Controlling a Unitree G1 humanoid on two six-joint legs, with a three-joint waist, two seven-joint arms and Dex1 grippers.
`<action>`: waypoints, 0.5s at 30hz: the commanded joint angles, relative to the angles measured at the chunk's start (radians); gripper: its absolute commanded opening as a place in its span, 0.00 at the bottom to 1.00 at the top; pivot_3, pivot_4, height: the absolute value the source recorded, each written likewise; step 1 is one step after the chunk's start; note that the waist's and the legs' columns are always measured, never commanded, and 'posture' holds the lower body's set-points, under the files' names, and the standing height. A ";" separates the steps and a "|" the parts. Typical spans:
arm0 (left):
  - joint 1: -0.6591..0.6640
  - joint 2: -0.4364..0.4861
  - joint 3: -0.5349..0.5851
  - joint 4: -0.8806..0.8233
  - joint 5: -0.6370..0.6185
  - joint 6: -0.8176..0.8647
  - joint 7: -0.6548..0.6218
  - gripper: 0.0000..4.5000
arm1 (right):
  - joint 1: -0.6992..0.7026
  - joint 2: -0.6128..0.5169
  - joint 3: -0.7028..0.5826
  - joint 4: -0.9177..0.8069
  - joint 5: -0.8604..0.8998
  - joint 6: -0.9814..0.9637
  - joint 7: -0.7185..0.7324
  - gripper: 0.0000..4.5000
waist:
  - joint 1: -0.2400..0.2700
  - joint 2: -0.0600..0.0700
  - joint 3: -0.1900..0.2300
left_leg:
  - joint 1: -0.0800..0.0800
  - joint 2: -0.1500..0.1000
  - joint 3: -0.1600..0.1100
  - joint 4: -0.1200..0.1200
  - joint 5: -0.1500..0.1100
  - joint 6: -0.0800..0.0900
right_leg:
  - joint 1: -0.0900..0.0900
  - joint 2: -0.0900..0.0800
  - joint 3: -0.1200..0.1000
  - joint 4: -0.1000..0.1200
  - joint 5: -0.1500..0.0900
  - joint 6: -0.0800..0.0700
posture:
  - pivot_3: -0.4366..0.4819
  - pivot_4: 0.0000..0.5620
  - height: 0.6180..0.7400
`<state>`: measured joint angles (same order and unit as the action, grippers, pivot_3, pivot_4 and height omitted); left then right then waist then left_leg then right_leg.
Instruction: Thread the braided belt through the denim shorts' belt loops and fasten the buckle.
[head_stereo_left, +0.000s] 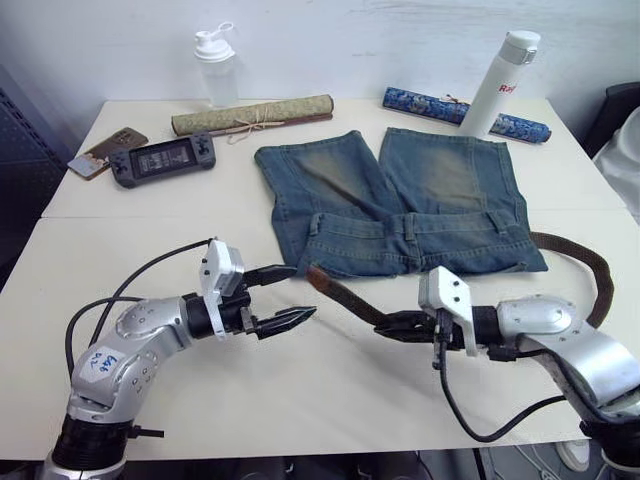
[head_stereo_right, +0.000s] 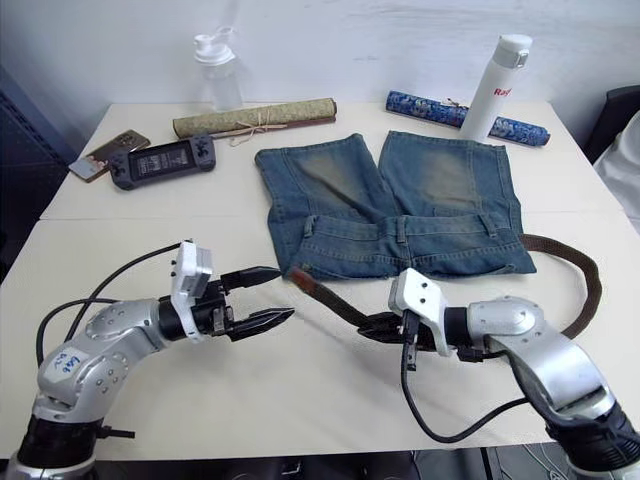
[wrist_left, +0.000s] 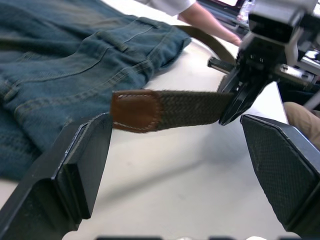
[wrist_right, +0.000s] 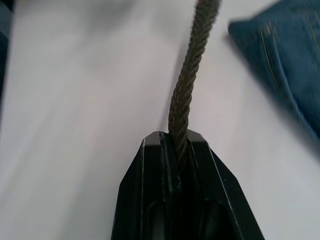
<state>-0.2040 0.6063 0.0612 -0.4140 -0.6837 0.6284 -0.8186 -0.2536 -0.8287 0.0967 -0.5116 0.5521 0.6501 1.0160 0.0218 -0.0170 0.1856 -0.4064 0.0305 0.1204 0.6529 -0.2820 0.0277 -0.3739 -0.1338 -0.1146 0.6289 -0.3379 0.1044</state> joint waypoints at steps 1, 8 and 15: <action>-0.044 0.019 0.021 0.020 -0.034 -0.009 -0.062 1.00 | -0.046 -0.015 -0.042 -0.047 0.067 0.024 0.031 0.02 | 0.002 0.000 0.000 | 0.000 0.000 0.000 0.000 0.000 0.000 | 0.000 0.000 0.000 0.000 0.000 0.000 | 0.48 0.27 0.82; -0.063 0.051 0.015 0.052 -0.059 0.012 -0.151 1.00 | -0.083 -0.019 -0.028 -0.054 0.074 0.043 0.042 0.02 | 0.000 0.000 0.000 | 0.000 0.000 0.000 0.000 0.000 0.000 | 0.000 0.000 0.000 0.000 0.000 0.000 | 0.48 0.27 0.82; -0.101 0.008 0.055 0.104 -0.136 0.086 -0.109 1.00 | -0.073 -0.017 -0.030 -0.080 0.085 0.060 0.043 0.02 | 0.000 0.000 0.000 | 0.000 0.000 0.000 0.000 0.000 0.000 | 0.000 0.000 0.000 0.000 0.000 0.000 | 0.48 0.27 0.82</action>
<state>-0.2919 0.6262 0.0844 -0.3122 -0.7836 0.7020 -0.9411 -0.3281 -0.8304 0.0822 -0.5495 0.6105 0.7070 1.0499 0.0220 -0.0170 0.1856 -0.4065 0.0304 0.1204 0.6533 -0.2820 0.0277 -0.3740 -0.1339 -0.1148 0.6293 -0.3379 0.1045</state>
